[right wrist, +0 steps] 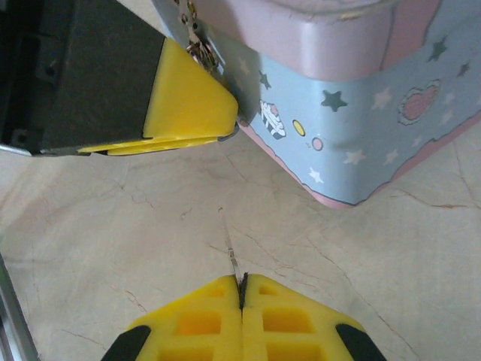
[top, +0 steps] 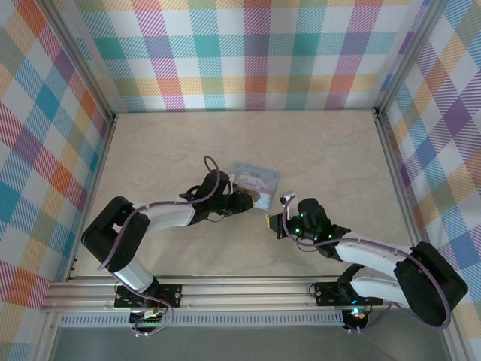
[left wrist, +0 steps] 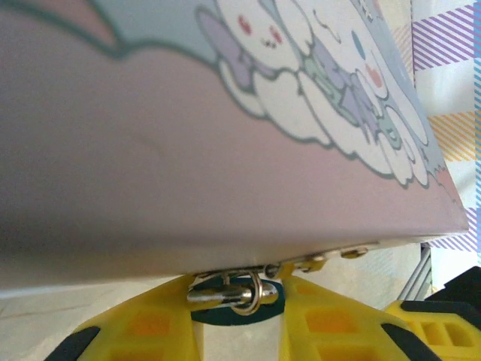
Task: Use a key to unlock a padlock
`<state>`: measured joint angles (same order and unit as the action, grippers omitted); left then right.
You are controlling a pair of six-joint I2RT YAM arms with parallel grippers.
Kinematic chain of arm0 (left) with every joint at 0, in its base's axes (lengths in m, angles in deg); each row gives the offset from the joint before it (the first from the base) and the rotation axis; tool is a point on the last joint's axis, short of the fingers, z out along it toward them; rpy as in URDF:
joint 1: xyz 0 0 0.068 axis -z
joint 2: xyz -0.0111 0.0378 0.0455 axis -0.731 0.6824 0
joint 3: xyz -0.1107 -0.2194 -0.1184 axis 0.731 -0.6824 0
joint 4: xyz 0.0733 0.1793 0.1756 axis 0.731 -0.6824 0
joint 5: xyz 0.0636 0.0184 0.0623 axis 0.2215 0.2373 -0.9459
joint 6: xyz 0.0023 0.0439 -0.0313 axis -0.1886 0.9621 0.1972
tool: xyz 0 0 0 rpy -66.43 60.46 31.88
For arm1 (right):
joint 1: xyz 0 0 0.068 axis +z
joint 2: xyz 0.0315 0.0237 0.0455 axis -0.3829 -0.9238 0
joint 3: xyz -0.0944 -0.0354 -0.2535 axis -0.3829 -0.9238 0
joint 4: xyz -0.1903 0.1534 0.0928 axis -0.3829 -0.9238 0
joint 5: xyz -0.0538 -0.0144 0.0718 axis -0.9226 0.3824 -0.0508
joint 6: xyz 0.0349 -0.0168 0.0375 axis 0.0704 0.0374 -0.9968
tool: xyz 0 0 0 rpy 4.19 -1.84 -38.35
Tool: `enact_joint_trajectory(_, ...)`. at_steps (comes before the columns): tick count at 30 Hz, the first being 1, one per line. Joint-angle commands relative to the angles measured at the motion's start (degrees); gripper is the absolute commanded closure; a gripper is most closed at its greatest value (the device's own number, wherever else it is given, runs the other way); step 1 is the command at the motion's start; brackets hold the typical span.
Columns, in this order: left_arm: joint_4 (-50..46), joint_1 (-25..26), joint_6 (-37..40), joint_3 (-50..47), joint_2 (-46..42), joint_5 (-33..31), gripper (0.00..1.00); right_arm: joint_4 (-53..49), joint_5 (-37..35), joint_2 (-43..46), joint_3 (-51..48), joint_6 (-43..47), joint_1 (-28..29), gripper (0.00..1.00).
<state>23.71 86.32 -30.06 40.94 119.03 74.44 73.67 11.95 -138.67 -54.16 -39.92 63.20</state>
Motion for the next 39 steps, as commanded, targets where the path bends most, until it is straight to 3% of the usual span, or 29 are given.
enact_joint_trajectory(1,-2.73,0.29,-1.73,2.91,-2.9,2.05,0.8,6.23,-1.31,-1.36,-0.91,2.08,1.09,0.99)
enact_joint_trajectory(15,-3.58,-0.86,-9.38,3.96,-3.43,6.55,0.82,9.46,-2.51,-5.11,-0.16,4.79,2.91,0.99)
enact_joint_trajectory(39,-7.9,-2.62,-10.9,5.94,-3.59,11.03,0.83,7.34,-4.9,-5.19,3.49,6.12,3.96,1.0)
